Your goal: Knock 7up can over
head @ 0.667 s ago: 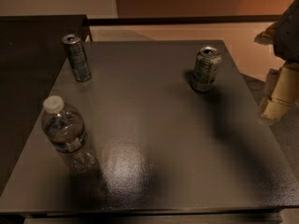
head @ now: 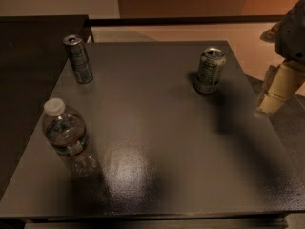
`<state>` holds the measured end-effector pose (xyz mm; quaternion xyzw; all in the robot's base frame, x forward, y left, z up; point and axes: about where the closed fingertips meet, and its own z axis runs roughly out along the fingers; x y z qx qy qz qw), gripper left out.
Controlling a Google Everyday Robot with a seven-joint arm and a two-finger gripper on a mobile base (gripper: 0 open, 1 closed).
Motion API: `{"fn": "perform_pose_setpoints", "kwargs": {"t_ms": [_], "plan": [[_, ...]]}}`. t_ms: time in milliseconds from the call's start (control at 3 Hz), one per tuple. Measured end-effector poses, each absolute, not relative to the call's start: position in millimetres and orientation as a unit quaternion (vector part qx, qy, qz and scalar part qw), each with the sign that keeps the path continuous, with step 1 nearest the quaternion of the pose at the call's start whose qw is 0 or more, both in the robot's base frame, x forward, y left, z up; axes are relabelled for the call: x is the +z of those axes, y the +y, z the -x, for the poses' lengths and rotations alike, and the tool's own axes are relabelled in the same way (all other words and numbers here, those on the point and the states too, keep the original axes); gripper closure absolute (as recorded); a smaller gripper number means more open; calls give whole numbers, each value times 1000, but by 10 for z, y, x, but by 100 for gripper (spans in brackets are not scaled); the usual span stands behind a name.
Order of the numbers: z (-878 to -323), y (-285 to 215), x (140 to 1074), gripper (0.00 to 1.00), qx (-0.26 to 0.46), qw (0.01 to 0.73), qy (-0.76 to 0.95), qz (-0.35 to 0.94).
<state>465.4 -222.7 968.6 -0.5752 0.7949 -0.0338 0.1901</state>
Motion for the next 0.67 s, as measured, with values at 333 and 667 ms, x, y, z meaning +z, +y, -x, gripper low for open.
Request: {"fn": "perform_pose_setpoints", "kwargs": {"t_ms": [333, 667], "plan": [[-5050, -2359, 9578, 0, -26, 231, 813, 534], [-5389, -2462, 9481, 0, -15, 269, 823, 500]]}}
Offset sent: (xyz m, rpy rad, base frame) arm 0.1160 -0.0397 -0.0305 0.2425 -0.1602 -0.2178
